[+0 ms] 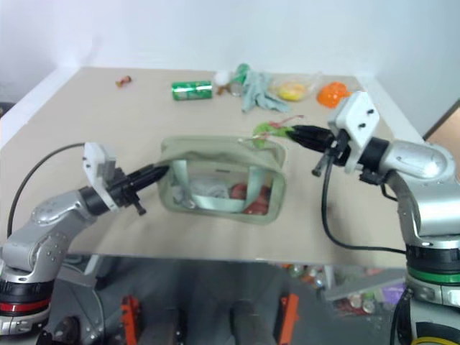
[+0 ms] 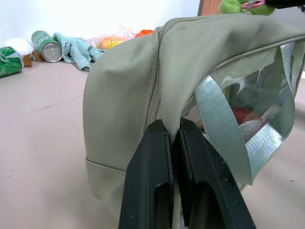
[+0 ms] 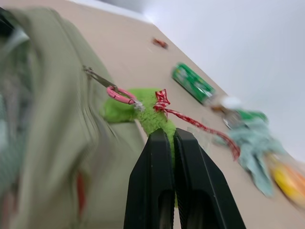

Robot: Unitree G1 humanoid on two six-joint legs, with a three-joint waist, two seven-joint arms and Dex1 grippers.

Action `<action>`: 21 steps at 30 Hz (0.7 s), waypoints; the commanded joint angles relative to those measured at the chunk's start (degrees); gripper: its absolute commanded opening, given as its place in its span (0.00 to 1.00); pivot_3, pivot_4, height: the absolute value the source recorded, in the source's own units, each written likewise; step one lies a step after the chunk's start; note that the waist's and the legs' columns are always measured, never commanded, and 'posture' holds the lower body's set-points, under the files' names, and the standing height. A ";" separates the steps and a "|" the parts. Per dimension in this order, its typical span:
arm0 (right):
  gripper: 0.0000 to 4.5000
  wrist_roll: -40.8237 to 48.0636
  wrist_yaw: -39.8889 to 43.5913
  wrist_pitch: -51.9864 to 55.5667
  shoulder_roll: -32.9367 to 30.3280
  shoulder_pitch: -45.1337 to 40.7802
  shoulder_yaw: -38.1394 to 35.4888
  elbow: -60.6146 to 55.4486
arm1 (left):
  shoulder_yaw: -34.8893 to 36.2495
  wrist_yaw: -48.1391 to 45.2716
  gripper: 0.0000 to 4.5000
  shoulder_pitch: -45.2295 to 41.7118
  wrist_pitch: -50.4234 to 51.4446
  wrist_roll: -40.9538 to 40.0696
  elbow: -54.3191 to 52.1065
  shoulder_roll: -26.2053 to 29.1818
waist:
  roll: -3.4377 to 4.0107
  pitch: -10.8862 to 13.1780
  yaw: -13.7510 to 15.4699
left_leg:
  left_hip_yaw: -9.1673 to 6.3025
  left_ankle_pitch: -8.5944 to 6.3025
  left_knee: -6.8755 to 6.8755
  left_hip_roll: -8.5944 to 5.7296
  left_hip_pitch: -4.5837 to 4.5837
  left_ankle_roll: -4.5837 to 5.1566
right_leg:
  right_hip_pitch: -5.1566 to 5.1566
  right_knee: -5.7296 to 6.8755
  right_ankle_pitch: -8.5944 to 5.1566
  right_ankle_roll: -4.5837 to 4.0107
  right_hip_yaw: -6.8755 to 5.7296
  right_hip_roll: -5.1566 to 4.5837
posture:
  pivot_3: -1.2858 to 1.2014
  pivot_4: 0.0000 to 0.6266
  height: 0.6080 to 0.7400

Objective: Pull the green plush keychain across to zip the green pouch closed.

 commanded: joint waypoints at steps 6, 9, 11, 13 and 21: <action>0.01 -3.66 -3.35 -2.22 -7.39 7.72 -13.72 4.17 | 0.18 0.95 0.00 0.88 0.45 1.87 0.69 1.24 | 0.01 0.00 -0.01 | 0.02 0.00 0.00 -0.01 0.03 0.00 | 0.03 0.00 0.00 0.01 0.03 0.00 | 0.52 0.24 1.00; 0.01 -2.23 -3.76 1.10 -7.61 13.01 -17.39 0.71 | 0.01 1.69 0.00 0.54 0.58 1.94 0.46 0.92 | 0.01 0.00 0.43 | -0.02 0.00 0.01 -0.08 0.02 0.00 | 0.07 0.00 -0.02 0.04 0.02 -0.05 | 0.52 0.24 1.00; 0.01 -0.57 -4.32 4.94 -5.57 17.80 -16.72 -5.83 | 0.09 2.31 0.00 0.19 0.80 1.54 0.08 0.43 | 0.01 0.00 0.51 | -0.03 0.00 0.02 -0.13 0.01 0.00 | 0.10 -0.02 -0.05 0.08 0.02 -0.10 | 0.52 0.24 1.00; 0.01 0.24 -5.91 8.18 -3.83 21.38 -15.17 -10.72 | 0.18 2.69 0.00 -0.12 0.91 1.28 -0.03 0.10 | 0.01 0.00 0.58 | -0.06 0.00 0.02 -0.15 0.03 0.00 | 0.15 -0.04 -0.06 0.11 0.01 -0.13 | 0.52 0.24 1.00; 0.01 -0.18 -7.84 14.62 -0.94 34.15 -5.08 -22.56 | -0.11 3.79 0.00 -1.00 1.51 0.95 -0.70 -0.28 | 0.02 -0.01 0.40 | -0.06 0.02 0.05 -0.15 0.28 -0.02 | 0.35 -0.03 -0.17 -0.15 0.04 -0.11 | 0.52 0.24 1.00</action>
